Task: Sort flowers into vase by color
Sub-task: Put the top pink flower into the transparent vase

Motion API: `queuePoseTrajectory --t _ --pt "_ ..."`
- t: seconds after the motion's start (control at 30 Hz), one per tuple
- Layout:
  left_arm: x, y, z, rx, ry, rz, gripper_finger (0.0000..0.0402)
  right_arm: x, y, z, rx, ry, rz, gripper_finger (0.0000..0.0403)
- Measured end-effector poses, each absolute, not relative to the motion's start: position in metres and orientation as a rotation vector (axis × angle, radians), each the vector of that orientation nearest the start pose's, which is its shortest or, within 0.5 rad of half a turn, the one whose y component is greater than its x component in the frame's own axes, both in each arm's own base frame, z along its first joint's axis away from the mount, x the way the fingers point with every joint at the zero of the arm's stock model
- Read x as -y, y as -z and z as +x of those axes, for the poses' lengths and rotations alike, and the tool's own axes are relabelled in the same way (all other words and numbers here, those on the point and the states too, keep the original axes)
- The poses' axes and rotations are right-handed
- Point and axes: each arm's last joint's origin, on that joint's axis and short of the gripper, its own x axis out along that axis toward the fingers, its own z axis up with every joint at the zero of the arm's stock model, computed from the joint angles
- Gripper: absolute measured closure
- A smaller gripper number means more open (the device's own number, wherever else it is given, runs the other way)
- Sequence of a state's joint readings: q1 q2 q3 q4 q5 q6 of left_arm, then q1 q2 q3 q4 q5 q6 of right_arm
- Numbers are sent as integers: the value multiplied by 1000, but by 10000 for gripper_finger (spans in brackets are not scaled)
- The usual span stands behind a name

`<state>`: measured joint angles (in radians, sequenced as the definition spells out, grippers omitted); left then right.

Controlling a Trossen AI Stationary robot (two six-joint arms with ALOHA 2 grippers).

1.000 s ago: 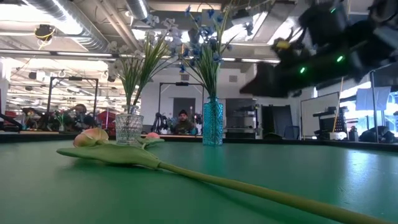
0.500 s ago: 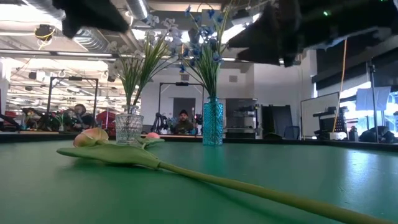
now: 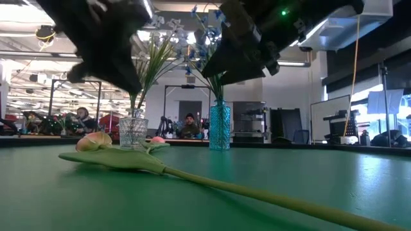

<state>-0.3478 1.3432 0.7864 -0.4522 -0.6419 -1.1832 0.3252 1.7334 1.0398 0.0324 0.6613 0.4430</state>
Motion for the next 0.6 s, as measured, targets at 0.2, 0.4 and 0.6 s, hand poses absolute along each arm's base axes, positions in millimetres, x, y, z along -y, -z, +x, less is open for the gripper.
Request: queuePoseTrajectory --t 0.2,0.4,0.6 --pt "50 -168 264 -720 -800 -709 357 -97 -202 344 -531 475 65 116" --pt "32 -143 280 -779 -821 -780 324 -94 -205 336 -585 491 34 116" --pt "21 -143 286 -765 -803 -833 261 -93 -203 332 -627 497 7 116"
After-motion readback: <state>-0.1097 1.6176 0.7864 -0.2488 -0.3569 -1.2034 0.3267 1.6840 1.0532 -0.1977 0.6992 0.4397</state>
